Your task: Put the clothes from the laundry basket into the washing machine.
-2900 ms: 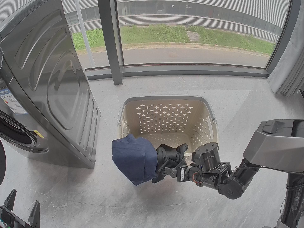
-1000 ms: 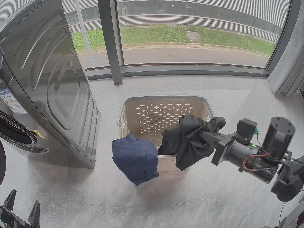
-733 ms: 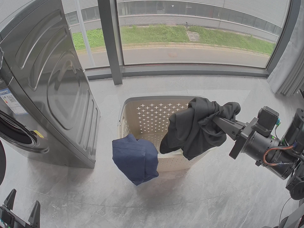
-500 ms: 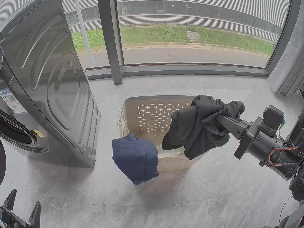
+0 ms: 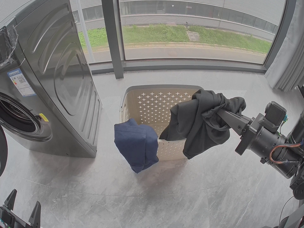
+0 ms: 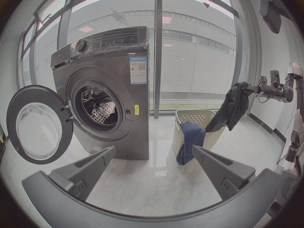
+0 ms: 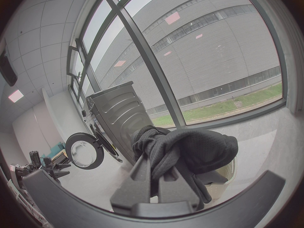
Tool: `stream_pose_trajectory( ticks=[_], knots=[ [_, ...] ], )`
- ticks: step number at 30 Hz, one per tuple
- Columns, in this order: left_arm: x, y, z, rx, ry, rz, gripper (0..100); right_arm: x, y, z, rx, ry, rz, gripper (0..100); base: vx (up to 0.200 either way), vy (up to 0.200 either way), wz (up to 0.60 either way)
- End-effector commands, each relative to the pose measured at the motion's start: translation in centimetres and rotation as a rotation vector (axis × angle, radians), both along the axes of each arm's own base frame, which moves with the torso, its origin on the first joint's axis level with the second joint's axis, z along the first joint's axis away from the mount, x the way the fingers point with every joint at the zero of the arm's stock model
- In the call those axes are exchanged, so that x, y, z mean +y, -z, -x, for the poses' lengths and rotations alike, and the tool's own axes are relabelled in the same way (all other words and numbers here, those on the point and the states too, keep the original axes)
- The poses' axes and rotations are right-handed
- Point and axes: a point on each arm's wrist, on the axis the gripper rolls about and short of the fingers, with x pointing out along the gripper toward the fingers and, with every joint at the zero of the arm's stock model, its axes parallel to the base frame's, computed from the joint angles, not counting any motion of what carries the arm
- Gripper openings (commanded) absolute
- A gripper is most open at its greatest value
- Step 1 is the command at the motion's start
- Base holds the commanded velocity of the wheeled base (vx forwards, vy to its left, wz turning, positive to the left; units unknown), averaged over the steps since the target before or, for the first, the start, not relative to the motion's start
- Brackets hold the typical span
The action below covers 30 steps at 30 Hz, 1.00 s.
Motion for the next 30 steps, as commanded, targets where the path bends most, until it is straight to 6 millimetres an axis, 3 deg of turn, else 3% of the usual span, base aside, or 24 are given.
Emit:
stream_pose_trajectory(
  ticks=[1, 30],
  knots=[
    [0.00, 0.43, -0.03, 0.004, -0.001, -0.001, 100, 0.11, -0.06, -0.06, -0.002, -0.003, -0.003, 0, 0.000, 0.200, 0.00],
    [0.00, 0.42, -0.02, 0.006, 0.001, 0.005, 100, 0.37, -0.56, 0.01, -0.014, -0.018, -0.022, 0, 0.000, 0.200, 0.00]
  ],
)
